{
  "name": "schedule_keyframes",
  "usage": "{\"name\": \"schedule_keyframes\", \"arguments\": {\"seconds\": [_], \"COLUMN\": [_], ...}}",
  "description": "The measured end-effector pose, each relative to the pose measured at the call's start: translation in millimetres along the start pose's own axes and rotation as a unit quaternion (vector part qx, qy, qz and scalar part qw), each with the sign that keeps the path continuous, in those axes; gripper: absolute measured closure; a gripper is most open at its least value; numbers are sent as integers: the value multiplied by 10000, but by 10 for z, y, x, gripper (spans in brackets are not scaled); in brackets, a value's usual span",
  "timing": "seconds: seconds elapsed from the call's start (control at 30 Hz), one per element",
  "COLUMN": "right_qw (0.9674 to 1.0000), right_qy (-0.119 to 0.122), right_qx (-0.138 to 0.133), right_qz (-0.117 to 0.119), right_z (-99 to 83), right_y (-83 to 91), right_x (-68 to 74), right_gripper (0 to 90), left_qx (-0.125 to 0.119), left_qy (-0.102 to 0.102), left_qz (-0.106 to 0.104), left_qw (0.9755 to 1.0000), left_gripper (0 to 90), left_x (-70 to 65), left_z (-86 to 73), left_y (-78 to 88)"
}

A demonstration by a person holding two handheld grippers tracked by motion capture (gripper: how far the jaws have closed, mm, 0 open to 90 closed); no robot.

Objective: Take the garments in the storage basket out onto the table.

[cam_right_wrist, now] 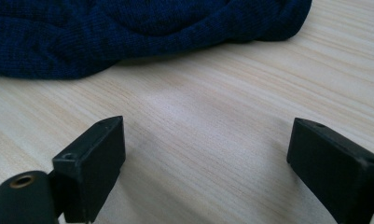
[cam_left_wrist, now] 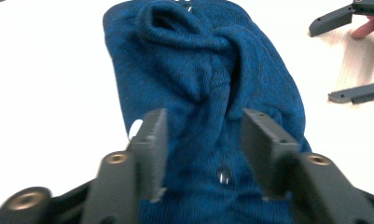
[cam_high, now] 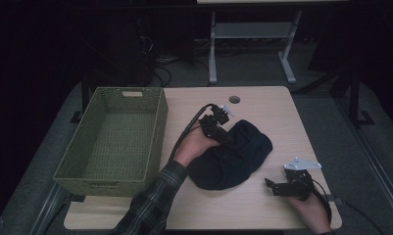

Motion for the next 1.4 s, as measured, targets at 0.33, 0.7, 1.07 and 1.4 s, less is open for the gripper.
{"name": "schedule_keyframes", "arguments": {"seconds": [0.33, 0.7, 1.07, 1.4], "right_qw": [10000, 10000, 10000, 10000], "right_qy": [0, -2, -2, 1], "right_qx": [1, 1, 2, 4], "right_qz": [-1, -1, -1, 0], "right_z": [0, 0, 0, 0], "right_y": [0, 0, 0, 1], "right_x": [0, 0, 0, 0], "right_gripper": [110, 110, 110, 110], "left_qx": [226, 789, 962, 893], "left_qy": [397, 818, 900, 777], "left_qz": [320, 739, 612, 300], "left_qw": [9984, 9908, 9894, 9925], "left_gripper": [897, 898, 899, 899], "left_x": [194, 416, 428, 222], "left_z": [-353, -729, -866, -901], "left_y": [163, -132, -259, -266]}}
Point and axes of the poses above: each handheld gripper's, and its own axes: y roughly backward along the jaws, z roughly out of its top, x roughly to its left, the point moved 4 cm from there along -y, roughly forward along the jaws, and after that the axes turned 4 degrees about -x, right-handed, at the moved point
